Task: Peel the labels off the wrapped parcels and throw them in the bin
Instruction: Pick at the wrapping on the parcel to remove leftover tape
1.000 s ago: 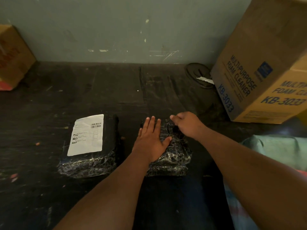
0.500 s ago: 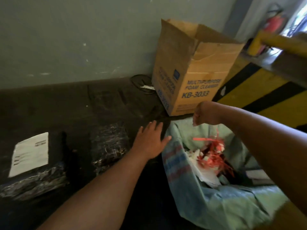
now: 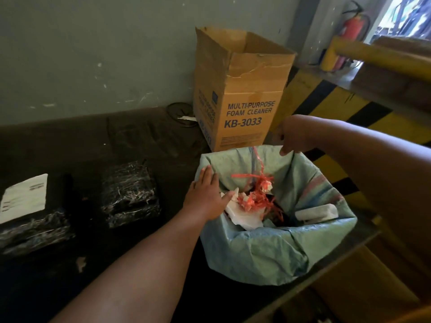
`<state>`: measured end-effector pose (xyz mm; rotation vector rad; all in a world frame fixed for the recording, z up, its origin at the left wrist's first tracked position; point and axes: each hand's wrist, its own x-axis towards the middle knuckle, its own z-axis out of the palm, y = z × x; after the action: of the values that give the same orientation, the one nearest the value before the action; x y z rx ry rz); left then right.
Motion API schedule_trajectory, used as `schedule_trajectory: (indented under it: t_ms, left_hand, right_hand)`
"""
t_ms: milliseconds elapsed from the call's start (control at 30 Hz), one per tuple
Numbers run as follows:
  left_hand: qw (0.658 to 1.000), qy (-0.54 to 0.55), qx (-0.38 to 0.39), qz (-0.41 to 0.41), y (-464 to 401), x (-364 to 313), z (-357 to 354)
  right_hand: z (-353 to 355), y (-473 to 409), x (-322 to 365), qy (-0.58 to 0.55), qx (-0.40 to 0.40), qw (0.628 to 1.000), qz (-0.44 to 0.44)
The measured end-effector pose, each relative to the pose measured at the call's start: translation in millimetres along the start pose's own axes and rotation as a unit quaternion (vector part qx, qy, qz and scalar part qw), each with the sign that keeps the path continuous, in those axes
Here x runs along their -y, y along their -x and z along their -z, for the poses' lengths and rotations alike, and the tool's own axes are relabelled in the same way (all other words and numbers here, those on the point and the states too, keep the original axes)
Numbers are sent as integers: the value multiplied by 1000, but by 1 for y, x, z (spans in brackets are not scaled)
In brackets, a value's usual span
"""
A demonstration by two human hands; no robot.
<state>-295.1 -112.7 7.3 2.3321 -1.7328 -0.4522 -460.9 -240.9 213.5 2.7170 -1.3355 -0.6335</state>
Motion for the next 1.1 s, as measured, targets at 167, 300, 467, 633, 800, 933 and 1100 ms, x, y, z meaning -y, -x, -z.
schedule_trajectory:
  t_ms: [167, 300, 467, 633, 800, 933, 1100]
  left_hand:
    - [999, -2, -21, 26, 7, -5, -2]
    - [999, 19, -5, 29, 12, -5, 2]
    - [999, 48, -17, -2, 32, 22, 10]
    - [992, 81, -10, 95, 76, 111, -2]
    - [975, 50, 41, 214, 139, 214, -44]
    - [969, -9, 43, 243, 171, 270, -73]
    - [970, -29, 54, 236, 188, 292, -107]
  right_hand:
    - [1, 9, -3, -131, 2, 991, -9]
    - [-1, 7, 7, -148, -6, 989, 5]
    - [-9, -16, 58, -77, -80, 992, 67]
    - [-31, -56, 162, -143, -51, 974, 167]
    - [-78, -112, 267, -207, -9, 955, 212]
    - [-116, -145, 319, -345, -15, 928, 142]
    - [-142, -182, 351, -475, -27, 875, 87]
